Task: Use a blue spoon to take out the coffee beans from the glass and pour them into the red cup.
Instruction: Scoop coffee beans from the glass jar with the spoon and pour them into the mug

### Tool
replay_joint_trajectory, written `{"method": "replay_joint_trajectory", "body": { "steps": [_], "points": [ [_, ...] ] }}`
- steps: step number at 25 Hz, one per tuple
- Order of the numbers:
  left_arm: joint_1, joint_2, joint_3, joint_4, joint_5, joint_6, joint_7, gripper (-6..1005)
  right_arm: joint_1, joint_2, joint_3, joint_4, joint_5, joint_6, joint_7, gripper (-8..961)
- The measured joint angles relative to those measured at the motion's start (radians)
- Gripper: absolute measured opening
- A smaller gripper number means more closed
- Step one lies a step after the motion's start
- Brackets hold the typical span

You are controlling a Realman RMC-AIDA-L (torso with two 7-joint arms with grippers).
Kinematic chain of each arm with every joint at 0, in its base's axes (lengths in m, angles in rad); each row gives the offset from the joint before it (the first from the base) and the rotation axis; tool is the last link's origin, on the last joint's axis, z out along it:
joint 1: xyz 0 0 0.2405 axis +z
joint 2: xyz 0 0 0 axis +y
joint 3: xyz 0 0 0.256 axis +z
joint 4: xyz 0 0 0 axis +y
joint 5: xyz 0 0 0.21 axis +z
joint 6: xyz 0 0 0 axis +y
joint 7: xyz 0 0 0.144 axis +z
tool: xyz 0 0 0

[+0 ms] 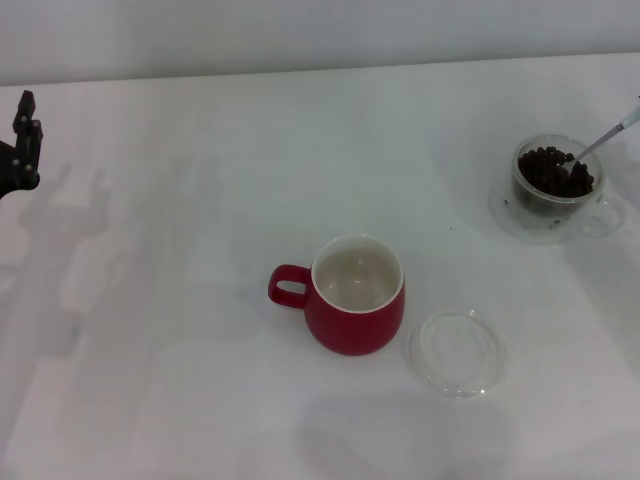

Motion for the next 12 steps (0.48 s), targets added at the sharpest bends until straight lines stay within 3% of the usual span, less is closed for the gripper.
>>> {"method": "replay_joint_trajectory", "body": {
  "steps": [12],
  "points": [
    [-0.002, 0.0, 0.003, 0.0, 0.001, -0.001, 0.0, 424, -0.009, -0.002, 0.0, 0.016, 0.025, -0.021, 0.049, 144]
  ]
}}
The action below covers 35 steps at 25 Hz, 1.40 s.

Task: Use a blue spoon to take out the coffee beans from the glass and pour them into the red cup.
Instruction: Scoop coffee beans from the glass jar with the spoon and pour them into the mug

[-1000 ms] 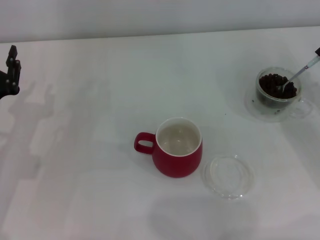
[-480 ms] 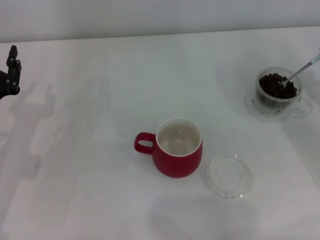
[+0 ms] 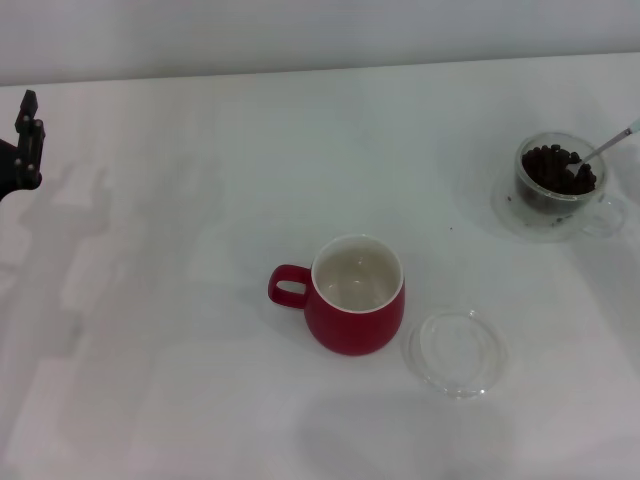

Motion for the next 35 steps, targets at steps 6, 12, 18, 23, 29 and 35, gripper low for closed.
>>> {"method": "replay_joint_trajectory", "body": {
  "steps": [6, 12, 18, 23, 29, 35],
  "points": [
    [0.0, 0.0, 0.0, 0.0, 0.0, 0.0, 0.0, 425, -0.001, 0.0, 0.0, 0.01, 0.006, 0.001, 0.046, 144],
    [0.001, 0.0, 0.0, 0.002, 0.0, 0.0, 0.0, 424, -0.003, 0.0, 0.0, 0.02, 0.027, 0.007, 0.056, 144],
    [0.005, 0.0, 0.0, 0.004, 0.0, 0.0, 0.0, 425, -0.005, 0.0, 0.0, 0.021, 0.041, 0.015, 0.07, 144],
    [0.007, 0.0, 0.0, 0.005, 0.0, 0.0, 0.0, 425, -0.01, 0.0, 0.0, 0.022, 0.05, 0.017, 0.08, 144],
    [0.006, 0.0, 0.0, 0.003, 0.0, 0.0, 0.0, 424, -0.015, -0.001, 0.0, 0.021, 0.057, 0.017, 0.103, 144],
    [0.001, 0.0, 0.0, 0.002, 0.0, -0.019, 0.0, 424, -0.025, -0.001, 0.002, 0.021, 0.07, 0.018, 0.126, 144]
  ]
}}
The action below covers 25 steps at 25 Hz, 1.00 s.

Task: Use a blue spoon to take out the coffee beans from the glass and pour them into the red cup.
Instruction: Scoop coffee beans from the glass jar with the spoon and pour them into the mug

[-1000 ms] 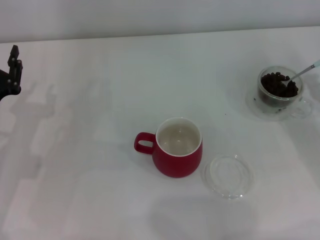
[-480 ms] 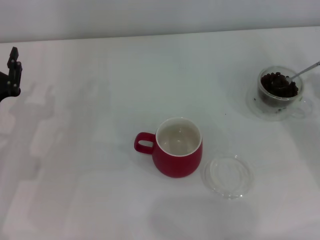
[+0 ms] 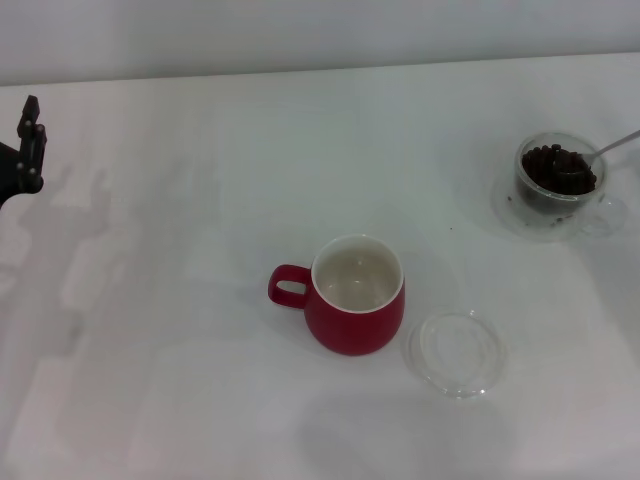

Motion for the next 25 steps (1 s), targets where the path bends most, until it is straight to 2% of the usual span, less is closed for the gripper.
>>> {"method": "replay_joint_trajectory", "body": {
  "steps": [15, 25],
  "points": [
    [-0.006, 0.0, 0.0, -0.002, 0.0, -0.004, 0.0, 425, -0.003, -0.001, -0.01, 0.0, -0.004, 0.006, 0.131, 143],
    [-0.005, 0.0, 0.001, -0.001, 0.002, -0.005, 0.0, 424, -0.003, 0.002, -0.014, 0.005, -0.011, 0.081, 0.137, 143]
  ]
}}
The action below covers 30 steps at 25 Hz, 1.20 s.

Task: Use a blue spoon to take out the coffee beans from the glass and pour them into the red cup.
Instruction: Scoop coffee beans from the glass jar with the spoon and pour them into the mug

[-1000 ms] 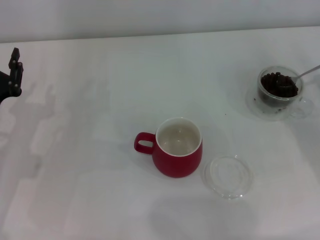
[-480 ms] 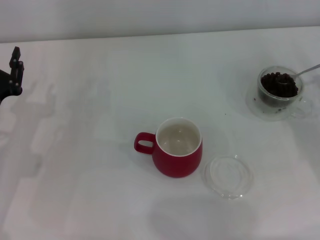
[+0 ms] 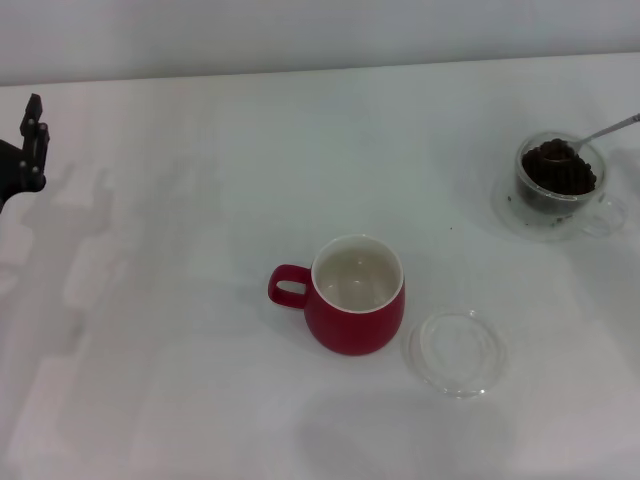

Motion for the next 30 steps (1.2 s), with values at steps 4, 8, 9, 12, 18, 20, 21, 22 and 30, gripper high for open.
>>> {"method": "replay_joint_trajectory", "body": {
  "steps": [4, 8, 9, 12, 18, 20, 21, 22, 30],
  "points": [
    [0.004, 0.0, 0.001, 0.003, 0.002, 0.0, 0.0, 424, 0.0, 0.0, -0.01, 0.019, -0.002, 0.021, 0.0, 143],
    [0.008, -0.001, 0.001, 0.004, 0.003, 0.0, 0.002, 424, -0.001, 0.0, -0.035, 0.036, -0.003, 0.027, -0.001, 143],
    [0.008, -0.001, 0.001, 0.004, 0.003, 0.0, 0.002, 424, -0.001, 0.0, -0.042, 0.04, -0.003, 0.03, -0.001, 143],
    [0.011, -0.001, 0.002, 0.006, 0.007, 0.0, 0.012, 424, 0.002, 0.001, -0.062, 0.05, -0.003, 0.044, -0.001, 143],
    [0.014, -0.003, 0.002, 0.006, 0.026, 0.0, 0.013, 425, 0.008, 0.001, -0.077, 0.08, -0.003, 0.086, 0.002, 143],
    [0.013, -0.003, 0.002, 0.006, 0.026, 0.0, 0.013, 425, 0.01, 0.001, -0.081, 0.086, -0.003, 0.103, 0.009, 143],
    [0.013, -0.003, 0.002, 0.006, 0.027, 0.0, 0.013, 425, 0.01, 0.001, -0.086, 0.086, -0.003, 0.109, 0.018, 143],
    [0.013, -0.003, 0.002, 0.006, 0.027, 0.0, 0.013, 425, 0.011, 0.001, -0.092, 0.086, -0.003, 0.115, 0.027, 143],
    [0.013, -0.003, 0.002, 0.006, 0.027, 0.0, 0.014, 425, 0.025, 0.003, -0.162, 0.086, -0.003, 0.127, 0.077, 143]
  ]
}}
